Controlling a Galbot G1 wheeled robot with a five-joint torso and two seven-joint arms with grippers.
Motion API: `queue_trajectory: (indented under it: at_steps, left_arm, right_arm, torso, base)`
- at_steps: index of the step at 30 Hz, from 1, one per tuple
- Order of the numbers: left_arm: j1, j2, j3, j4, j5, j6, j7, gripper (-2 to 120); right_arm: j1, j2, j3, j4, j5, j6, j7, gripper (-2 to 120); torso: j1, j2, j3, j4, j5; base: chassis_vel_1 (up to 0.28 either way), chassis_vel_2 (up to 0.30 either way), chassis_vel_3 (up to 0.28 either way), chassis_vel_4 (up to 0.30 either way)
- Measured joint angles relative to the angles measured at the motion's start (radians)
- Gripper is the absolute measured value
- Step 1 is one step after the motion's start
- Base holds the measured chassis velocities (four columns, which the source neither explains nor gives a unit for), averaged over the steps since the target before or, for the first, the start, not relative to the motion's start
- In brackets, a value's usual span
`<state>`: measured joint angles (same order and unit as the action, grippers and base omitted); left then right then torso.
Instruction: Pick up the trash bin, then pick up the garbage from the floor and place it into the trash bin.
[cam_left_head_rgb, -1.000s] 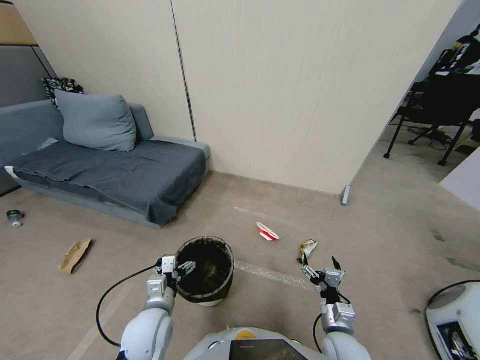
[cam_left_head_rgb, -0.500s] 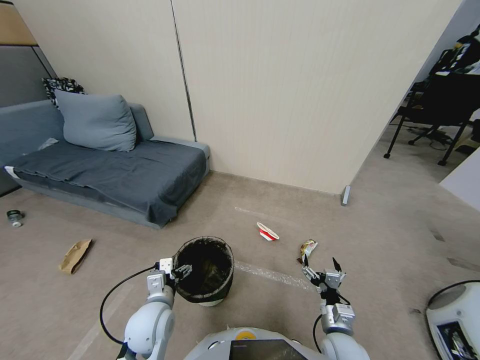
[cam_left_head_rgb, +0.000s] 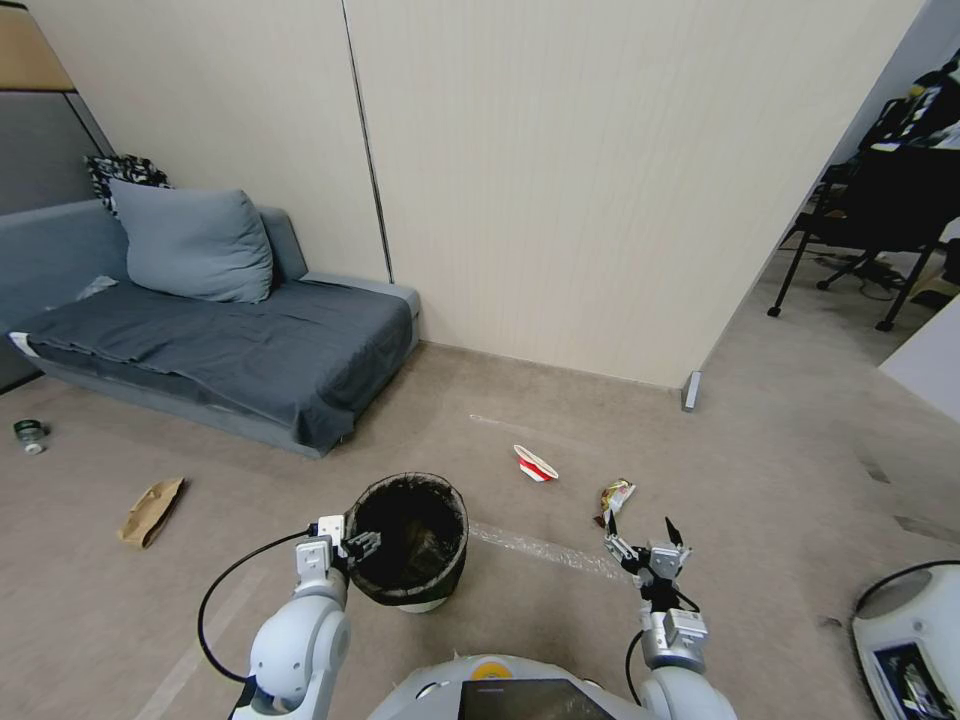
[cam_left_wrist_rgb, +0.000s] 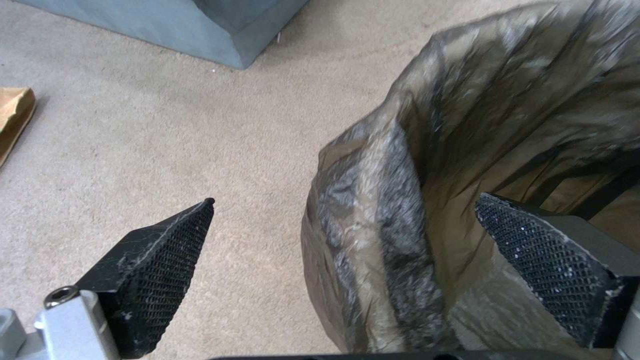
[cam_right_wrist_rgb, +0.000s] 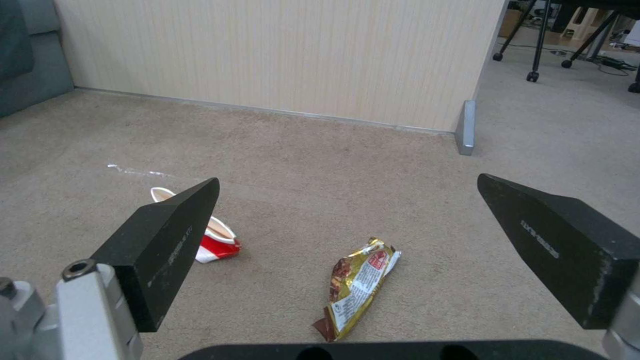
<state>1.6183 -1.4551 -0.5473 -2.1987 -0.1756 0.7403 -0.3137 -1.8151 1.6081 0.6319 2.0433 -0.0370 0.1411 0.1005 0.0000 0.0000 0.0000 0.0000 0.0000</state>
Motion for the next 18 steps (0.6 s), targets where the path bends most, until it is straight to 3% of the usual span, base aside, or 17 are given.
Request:
queue_trajectory:
  at_steps: [18]
  left_arm:
    - [-0.047,0.010,0.007,0.083,-0.004,-0.003,0.017,100]
  right_arm:
    - [0.015,0.000,-0.007,-0.012,-0.019,-0.008,0.011,100]
  torso:
    - [0.000,0.000,0.000,-0.0001,0.0000]
  base:
    - [0.000,0.000,0.000,0.000]
